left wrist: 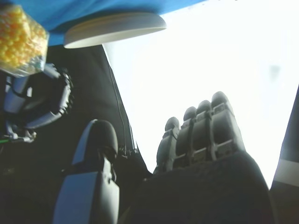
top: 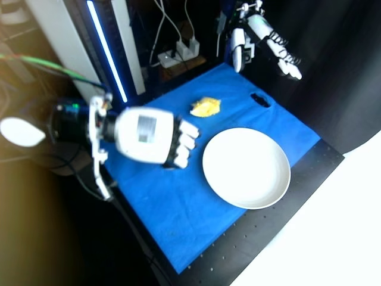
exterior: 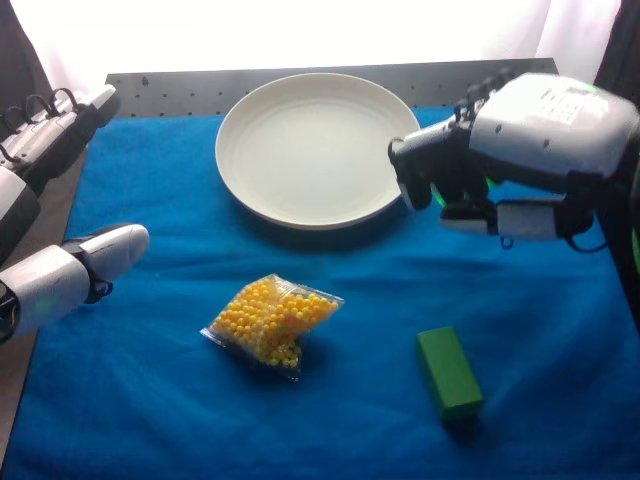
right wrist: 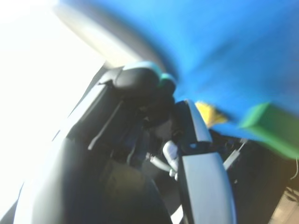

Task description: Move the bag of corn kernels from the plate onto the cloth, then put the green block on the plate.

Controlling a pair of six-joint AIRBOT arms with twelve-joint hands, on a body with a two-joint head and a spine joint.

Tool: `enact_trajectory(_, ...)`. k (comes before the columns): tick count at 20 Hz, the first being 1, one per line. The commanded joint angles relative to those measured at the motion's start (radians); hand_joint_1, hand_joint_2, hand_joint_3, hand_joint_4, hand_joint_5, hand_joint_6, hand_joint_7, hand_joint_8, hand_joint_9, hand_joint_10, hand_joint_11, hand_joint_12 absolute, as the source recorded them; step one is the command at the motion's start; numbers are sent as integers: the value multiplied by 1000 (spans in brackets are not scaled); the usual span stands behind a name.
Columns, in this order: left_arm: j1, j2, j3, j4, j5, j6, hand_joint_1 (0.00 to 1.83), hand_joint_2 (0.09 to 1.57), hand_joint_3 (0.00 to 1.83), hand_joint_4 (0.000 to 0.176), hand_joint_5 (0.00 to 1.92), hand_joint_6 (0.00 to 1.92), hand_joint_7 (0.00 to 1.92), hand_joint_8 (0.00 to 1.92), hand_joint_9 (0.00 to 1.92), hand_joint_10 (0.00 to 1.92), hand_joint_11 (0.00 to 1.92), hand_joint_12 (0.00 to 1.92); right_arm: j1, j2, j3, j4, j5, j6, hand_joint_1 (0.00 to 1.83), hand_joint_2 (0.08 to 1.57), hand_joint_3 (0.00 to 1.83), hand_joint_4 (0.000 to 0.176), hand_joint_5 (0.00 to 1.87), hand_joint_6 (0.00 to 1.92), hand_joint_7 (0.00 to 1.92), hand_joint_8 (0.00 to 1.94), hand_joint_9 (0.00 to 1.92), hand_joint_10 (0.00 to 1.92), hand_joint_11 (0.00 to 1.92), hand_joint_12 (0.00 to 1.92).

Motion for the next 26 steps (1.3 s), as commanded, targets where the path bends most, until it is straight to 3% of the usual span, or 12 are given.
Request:
enact_trajectory(1,-4,3,0,19,-120,-3,551,1264,2,95,49,12,0,0,0,0,0,0,25,6,5,26,107,-1,1181,1297,7,0,522,1486,801,1511,892,1422,830,1716)
enact_trajectory(11,6,3,-6,12,-129,-4,531,1286,6,88,67,10,0,0,0,0,0,0,45,80,-65,-53,112,21,1181,1297,2,0,569,1357,780,1621,933,1725,917,1921)
enact_trajectory(13,18,8,-10,2,-141,-4,526,1292,7,100,63,7,0,0,0,0,0,0,45,106,-82,-174,119,126,1179,1301,0,0,519,1468,799,1525,841,1556,779,1891)
enact_trajectory(14,26,9,-13,-10,-154,-4,516,1300,7,98,67,7,0,0,0,0,36,19,45,116,-83,-284,137,237,1255,1279,0,0,287,1258,701,1477,582,1492,423,1908)
enact_trajectory(15,30,10,-14,-14,-158,-5,506,1300,6,99,69,7,0,0,0,0,44,28,45,119,-86,-327,138,269,1153,1195,0,0,137,1114,355,1052,321,1283,210,1871)
enact_trajectory(16,33,10,-14,-20,-161,-5,506,1300,6,99,69,7,0,0,0,0,44,28,45,123,-100,-396,138,306,1153,1195,0,0,137,1114,355,1052,321,1283,210,1871)
enact_trajectory(17,33,10,-14,-21,-161,-5,496,1307,0,105,49,13,0,0,0,0,1,314,45,132,-112,-429,138,315,1141,1134,0,0,65,786,233,468,131,906,11,1707)
enact_trajectory(18,35,11,-15,-24,-161,-5,496,1307,0,105,49,13,0,0,0,0,1,314,45,150,-133,-472,137,323,1141,1134,0,0,65,786,233,468,131,906,11,1707)
enact_trajectory(19,38,12,-16,-26,-161,-5,440,1334,3,89,34,6,0,0,0,0,0,387,45,161,-145,-512,136,343,1102,1127,0,0,240,438,329,158,102,811,0,1613)
enact_trajectory(21,42,13,-17,-29,-161,-5,425,1339,2,93,30,2,0,0,0,0,0,431,46,166,-150,-623,136,440,1092,1128,0,0,292,321,358,90,92,803,0,1578)
enact_trajectory(22,44,13,-17,-32,-160,-5,470,1348,1,63,42,3,0,0,0,0,0,469,47,166,-150,-699,136,497,1137,1045,0,0,334,221,336,16,79,694,0,1544)
enact_trajectory(26,44,13,-16,-33,-156,-5,437,1371,4,44,22,2,0,0,0,0,0,242,66,154,-148,-837,136,596,1162,1009,0,0,379,142,343,12,114,708,0,1603)
